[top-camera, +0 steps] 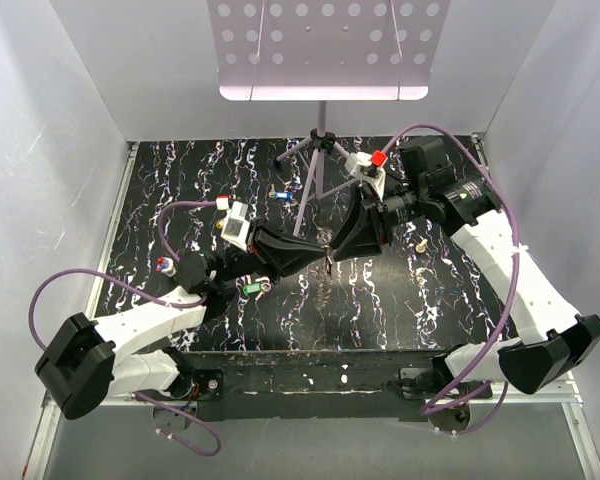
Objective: Put the keys on the keyring
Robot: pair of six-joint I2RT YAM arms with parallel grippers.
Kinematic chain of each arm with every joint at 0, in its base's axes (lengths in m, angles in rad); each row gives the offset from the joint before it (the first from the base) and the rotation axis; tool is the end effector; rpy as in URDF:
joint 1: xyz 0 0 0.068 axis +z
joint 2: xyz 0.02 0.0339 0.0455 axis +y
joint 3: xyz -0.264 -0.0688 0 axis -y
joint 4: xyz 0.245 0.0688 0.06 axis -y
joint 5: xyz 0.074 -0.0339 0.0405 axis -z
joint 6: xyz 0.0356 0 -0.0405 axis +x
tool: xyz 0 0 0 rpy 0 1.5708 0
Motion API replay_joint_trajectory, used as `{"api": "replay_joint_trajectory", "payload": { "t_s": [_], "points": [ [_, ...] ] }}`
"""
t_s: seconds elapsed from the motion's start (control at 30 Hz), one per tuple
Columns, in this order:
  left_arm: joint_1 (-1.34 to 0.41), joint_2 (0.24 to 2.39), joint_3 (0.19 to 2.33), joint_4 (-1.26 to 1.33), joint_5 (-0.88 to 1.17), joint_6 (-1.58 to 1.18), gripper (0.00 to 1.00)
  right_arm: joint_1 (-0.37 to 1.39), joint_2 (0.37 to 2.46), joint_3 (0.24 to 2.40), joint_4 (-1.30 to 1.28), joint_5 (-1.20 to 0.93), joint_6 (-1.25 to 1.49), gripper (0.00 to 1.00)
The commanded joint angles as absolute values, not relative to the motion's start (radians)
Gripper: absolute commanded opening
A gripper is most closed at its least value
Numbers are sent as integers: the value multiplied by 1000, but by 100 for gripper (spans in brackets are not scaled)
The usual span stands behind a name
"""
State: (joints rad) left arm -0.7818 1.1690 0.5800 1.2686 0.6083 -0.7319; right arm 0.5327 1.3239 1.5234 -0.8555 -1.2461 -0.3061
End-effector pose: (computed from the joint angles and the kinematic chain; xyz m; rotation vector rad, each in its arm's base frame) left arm 0.1518 -0.1794 0.3351 0.6673 0.9623 -1.6302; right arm 0.1994 0.1567 0.4248 -1.4144 1.4901 1.4905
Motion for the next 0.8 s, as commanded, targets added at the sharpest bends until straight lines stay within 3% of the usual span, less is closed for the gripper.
{"api": "replay_joint_trajectory", "payload": {
  "t_s": [0.0,0.2,0.37,0.6,0.77],
  "points": [
    [-772,1063,568,1171,623,-670,0,457,1275,1548,-830,-1224,-288,47],
    [-753,983,612,710,663,-526,0,333,1183,1487,-976,-1146,-478,64],
    [-753,1087,751,350,640,-459,0,221,1060,1327,-927,-1002,-463,73],
    [-755,1398,960,291,588,-557,0,72,936,1137,-839,-884,-339,77],
    [-764,1619,1071,377,431,-664,0,-40,931,1098,-833,-882,-308,77]
  ]
}}
